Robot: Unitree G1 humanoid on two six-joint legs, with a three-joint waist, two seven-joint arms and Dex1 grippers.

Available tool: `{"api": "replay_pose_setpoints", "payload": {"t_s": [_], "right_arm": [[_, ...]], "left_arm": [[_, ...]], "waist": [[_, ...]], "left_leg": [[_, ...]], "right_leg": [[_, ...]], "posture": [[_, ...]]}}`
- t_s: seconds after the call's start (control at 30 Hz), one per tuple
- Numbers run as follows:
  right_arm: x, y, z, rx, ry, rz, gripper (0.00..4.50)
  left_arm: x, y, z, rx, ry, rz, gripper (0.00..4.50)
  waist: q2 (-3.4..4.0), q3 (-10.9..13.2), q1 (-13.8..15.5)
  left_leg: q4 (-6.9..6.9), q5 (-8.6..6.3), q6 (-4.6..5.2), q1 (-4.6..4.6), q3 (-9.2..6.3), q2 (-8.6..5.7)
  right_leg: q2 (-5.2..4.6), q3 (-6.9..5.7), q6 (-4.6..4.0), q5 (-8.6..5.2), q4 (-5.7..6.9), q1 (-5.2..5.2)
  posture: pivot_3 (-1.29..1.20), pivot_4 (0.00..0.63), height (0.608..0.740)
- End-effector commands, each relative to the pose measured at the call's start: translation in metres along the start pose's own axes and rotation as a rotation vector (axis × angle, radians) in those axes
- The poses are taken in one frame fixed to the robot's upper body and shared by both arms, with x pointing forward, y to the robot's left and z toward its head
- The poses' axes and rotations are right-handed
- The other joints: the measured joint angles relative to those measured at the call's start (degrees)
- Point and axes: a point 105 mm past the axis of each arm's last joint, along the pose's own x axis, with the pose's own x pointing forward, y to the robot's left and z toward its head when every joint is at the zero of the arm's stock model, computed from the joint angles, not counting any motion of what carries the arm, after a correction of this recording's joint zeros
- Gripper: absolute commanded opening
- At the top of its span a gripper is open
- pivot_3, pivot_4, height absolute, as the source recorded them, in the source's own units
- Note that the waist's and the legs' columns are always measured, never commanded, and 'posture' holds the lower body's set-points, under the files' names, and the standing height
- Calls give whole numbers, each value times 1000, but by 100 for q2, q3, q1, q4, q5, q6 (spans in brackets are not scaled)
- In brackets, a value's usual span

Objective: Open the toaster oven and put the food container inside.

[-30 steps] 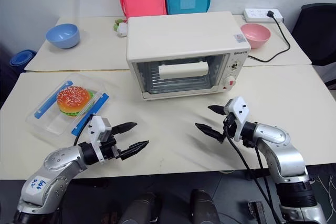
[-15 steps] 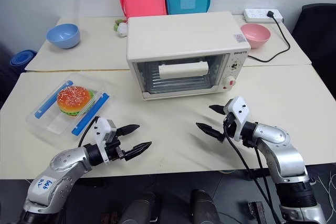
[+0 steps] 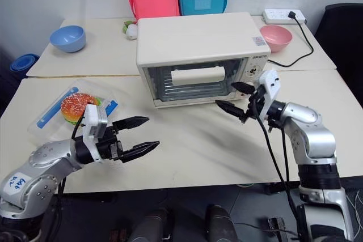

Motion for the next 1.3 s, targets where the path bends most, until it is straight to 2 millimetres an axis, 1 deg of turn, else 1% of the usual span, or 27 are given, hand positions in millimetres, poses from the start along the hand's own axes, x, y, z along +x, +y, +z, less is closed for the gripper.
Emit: {"api": "replay_pose_setpoints", "payload": {"t_s": [0.03, 0.17, 0.27, 0.4, 0.53, 0.63, 0.8, 0.9, 1.03, 1.07, 1.13, 1.3], "right_arm": [[2, -3, 17, -52, -39, 21, 4484], [10, 4, 29, -70, -73, 58, 4484], [11, 14, 38, -65, -98, 102, 4484], [8, 34, 39, -71, -96, 181, 4484], [4, 50, 38, -48, -102, 227, 4484], [1, 57, 38, -30, -116, 234, 4500], [-4, 66, 31, -10, -112, 241, 4500], [-5, 69, 25, 0, -105, 239, 4500], [-6, 72, 21, 6, -98, 239, 4500], [-6, 72, 20, 7, -97, 239, 4500], [-6, 72, 20, 8, -97, 238, 4500], [-7, 70, 20, 9, -96, 218, 4500]], "left_arm": [[-2, -2, 22, 47, -52, -9, 4500], [-5, 4, 22, 49, -32, 20, 4500], [-5, 7, 24, 54, -40, 35, 4500], [-3, 15, 34, 63, -82, 62, 4500], [-2, 31, 51, 85, -151, 128, 4500], [-4, 41, 75, 81, -255, 152, 3933], [-4, 53, 99, 116, -295, 169, 2426], [0, 58, 103, 158, -267, 155, 1457], [10, 60, 99, 204, -215, 121, 202], [13, 58, 98, 217, -203, 95, 25], [19, 53, 94, 231, -174, 54, 25], [32, 46, 69, 294, -41, -13, 25]], "waist": [[0, 0, 0], [0, 0, -9], [0, 0, -26], [0, 0, -17], [0, 0, 4], [-1, 1, 12], [-1, 1, -16], [-2, 1, -20], [-3, 1, -22], [-3, 1, -24], [-3, 1, -27], [-3, 1, -22]], "left_leg": [[-1, 1, -1, 0, 1, 0], [-1, 2, -6, 0, 1, 1], [0, 2, -7, 0, 9, 3], [1, -1, -11, 0, 9, 10], [2, -3, -14, 0, 10, 18], [4, -3, -15, 0, 13, 22], [0, 0, -44, 3, 29, 37], [2, -2, -49, 2, 39, 41], [4, -4, -45, 1, 56, 40], [5, -5, -44, 1, 61, 40], [4, -5, -43, 1, 67, 40], [3, -5, -43, -1, 81, 41]], "right_leg": [[1, 0, 0, 0, 0, 0], [7, 0, 1, 0, 1, 0], [13, 8, 2, 1, 1, -1], [21, 11, 2, 1, 1, -3], [30, 13, 3, 1, 1, -2], [36, 16, 3, 1, 1, -4], [59, 27, 3, 1, 13, -9], [68, 33, 3, 1, 25, -15], [70, 35, 3, 2, 26, -23], [70, 34, 3, 2, 27, -23], [70, 36, 4, 2, 27, -27], [71, 50, 4, 2, 35, -47]], "posture": [[0, 150, 740], [0, 150, 740], [0, 150, 740], [0, 150, 740], [0, 150, 740], [0, 150, 740], [0, 150, 740], [0, 150, 740], [0, 150, 740], [0, 150, 740], [0, 150, 740], [0, 150, 740]]}}
